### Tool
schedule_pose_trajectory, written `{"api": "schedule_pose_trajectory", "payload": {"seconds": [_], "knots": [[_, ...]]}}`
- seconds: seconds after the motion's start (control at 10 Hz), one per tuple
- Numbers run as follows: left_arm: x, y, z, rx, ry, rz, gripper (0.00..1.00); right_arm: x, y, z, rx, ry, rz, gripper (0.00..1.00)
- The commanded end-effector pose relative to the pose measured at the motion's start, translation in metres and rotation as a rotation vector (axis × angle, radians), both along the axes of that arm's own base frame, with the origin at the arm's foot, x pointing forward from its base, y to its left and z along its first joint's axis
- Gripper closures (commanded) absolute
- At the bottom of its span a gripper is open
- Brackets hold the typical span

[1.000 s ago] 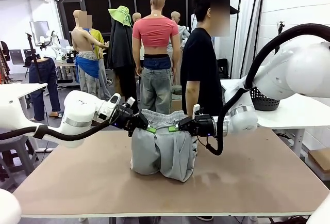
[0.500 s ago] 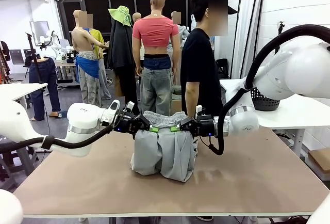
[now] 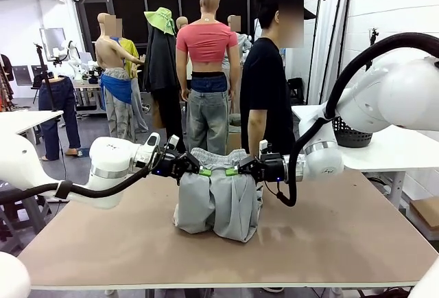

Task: Fold the training pants.
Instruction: Fold the Training pants in half.

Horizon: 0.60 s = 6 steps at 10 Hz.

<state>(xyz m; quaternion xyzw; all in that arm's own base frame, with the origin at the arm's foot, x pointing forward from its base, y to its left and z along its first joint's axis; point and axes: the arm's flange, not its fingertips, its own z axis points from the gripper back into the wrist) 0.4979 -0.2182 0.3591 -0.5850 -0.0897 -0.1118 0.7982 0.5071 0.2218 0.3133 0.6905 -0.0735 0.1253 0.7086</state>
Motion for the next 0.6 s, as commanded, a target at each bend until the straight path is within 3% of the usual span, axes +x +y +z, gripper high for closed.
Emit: {"api": "schedule_pose_trajectory", "payload": {"seconds": [0.0, 0.5], "knots": [[0.029, -0.001, -0.004, 0.008, -0.003, 0.027, 1.00, 0.028, -0.002, -0.005, -0.011, 0.019, -0.069, 1.00], [0.080, -0.003, -0.017, 0.083, 0.077, 0.090, 1.00, 0.071, -0.021, -0.029, -0.028, 0.119, -0.205, 1.00]]}}
